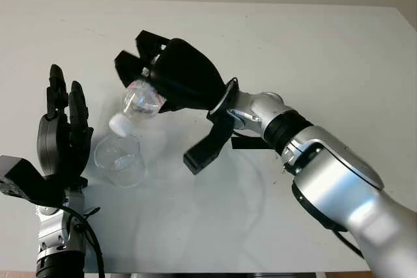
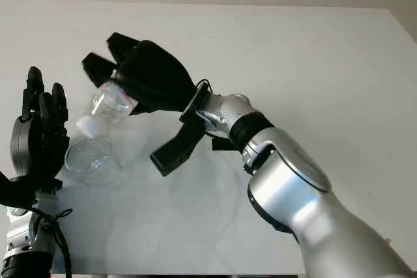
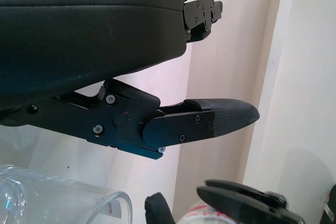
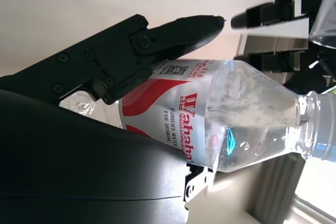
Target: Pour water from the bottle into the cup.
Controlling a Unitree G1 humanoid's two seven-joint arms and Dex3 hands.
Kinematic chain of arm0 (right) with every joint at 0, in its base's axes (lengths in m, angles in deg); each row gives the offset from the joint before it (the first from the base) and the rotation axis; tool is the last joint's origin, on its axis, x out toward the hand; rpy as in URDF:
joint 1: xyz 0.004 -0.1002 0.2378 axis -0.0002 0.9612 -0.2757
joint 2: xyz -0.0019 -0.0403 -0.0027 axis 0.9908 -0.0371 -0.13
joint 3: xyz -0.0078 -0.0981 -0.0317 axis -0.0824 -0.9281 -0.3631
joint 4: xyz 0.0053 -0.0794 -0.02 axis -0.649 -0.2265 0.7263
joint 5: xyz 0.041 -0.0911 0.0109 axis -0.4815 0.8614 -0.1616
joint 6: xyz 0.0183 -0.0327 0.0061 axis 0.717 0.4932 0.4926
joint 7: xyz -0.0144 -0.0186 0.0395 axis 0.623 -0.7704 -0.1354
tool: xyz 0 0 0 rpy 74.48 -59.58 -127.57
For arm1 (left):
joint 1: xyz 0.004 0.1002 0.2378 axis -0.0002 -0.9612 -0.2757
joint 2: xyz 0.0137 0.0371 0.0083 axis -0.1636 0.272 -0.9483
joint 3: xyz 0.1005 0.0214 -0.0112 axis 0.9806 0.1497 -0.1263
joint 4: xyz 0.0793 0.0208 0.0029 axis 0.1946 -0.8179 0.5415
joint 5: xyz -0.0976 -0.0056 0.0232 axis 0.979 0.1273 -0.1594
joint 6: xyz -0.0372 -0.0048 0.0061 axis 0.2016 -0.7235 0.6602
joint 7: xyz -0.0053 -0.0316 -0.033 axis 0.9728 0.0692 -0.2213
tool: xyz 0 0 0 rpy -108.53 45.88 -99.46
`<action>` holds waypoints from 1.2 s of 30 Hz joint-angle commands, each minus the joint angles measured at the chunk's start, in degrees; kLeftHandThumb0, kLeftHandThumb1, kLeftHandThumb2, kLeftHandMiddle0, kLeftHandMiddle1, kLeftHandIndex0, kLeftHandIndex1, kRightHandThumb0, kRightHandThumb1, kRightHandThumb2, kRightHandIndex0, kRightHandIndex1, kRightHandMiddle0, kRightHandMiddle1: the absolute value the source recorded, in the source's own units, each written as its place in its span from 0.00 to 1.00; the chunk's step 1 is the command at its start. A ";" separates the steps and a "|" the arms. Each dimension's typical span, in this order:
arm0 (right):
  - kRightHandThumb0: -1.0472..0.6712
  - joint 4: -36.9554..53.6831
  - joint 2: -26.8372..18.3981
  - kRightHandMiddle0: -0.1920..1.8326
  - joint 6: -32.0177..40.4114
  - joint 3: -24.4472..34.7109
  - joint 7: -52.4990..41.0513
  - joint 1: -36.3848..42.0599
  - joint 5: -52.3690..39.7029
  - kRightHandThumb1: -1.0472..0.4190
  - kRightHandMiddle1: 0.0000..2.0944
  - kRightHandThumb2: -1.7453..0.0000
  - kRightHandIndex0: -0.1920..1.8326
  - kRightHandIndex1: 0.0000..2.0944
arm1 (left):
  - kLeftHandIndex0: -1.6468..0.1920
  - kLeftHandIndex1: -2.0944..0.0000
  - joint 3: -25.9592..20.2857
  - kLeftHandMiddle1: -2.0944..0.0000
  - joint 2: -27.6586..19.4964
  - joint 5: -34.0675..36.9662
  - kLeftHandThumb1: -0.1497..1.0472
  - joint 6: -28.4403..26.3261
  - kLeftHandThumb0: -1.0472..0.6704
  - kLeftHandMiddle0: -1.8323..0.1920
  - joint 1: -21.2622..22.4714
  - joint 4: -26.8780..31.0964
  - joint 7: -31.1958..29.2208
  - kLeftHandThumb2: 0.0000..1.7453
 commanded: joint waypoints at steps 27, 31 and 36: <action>0.32 -1.18 -0.17 0.28 6.29 -11.32 11.85 -6.76 6.54 0.00 0.96 0.89 0.72 1.00 | 0.98 0.97 0.99 0.98 1.97 -1.35 1.00 1.36 0.19 0.98 -0.44 -1.60 1.16 0.30; 0.34 -1.09 -0.14 0.26 6.05 -11.43 11.04 -6.75 6.24 0.00 0.91 0.93 0.69 1.00 | 0.99 0.98 1.14 0.98 2.19 -1.53 1.00 1.43 0.19 0.98 -0.27 -1.73 1.39 0.30; 0.34 -1.08 -0.05 0.28 5.97 -11.37 11.06 -6.65 6.13 0.00 0.89 0.93 0.68 1.00 | 0.98 0.97 1.07 0.97 2.46 -1.35 1.00 2.33 0.19 0.98 -0.16 -2.37 1.08 0.30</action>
